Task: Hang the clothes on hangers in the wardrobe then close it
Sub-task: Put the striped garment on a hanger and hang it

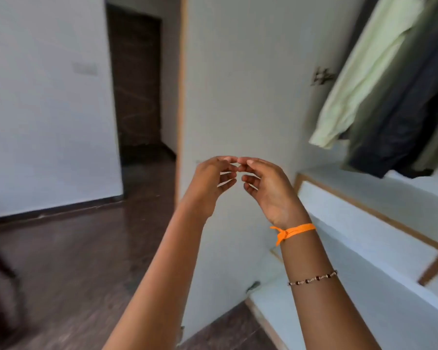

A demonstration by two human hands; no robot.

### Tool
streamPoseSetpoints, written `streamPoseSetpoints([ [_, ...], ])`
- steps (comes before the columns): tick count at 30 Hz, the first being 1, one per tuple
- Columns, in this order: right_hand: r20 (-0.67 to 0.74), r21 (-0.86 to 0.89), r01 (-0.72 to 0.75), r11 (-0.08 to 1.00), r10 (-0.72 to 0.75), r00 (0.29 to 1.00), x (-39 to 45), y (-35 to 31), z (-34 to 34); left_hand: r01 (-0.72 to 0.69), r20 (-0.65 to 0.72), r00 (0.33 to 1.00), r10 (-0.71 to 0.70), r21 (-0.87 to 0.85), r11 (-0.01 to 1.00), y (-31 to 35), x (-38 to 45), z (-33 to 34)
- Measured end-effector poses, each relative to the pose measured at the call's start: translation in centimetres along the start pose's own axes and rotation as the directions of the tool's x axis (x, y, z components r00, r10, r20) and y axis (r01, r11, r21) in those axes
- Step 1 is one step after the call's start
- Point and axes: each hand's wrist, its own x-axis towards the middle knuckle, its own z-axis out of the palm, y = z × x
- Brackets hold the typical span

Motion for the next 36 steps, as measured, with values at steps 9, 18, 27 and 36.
streamPoseSetpoints([
  [9,0.398,0.065,-0.36,0.931,0.307,0.865,-4.6,13.7,28.0,0.015,-0.449,0.893,-0.027,-0.031,0.999,3.5,-12.0,-28.6],
  [18,0.659,-0.086,-0.616,0.783,0.509,0.554,-14.6,23.8,58.0,0.031,-0.837,0.547,-0.026,-0.011,0.999,9.2,-27.5,-54.4],
  [27,0.786,-0.304,-0.617,0.726,0.557,0.268,-21.2,30.5,79.1,0.015,-0.965,0.257,-0.056,-0.054,0.998,13.6,-38.2,-72.0],
  [36,0.804,-0.452,-0.585,0.673,0.592,0.059,-21.5,36.8,101.2,0.03,-0.985,0.07,-0.156,-0.154,0.988,18.0,-40.3,-92.1],
])
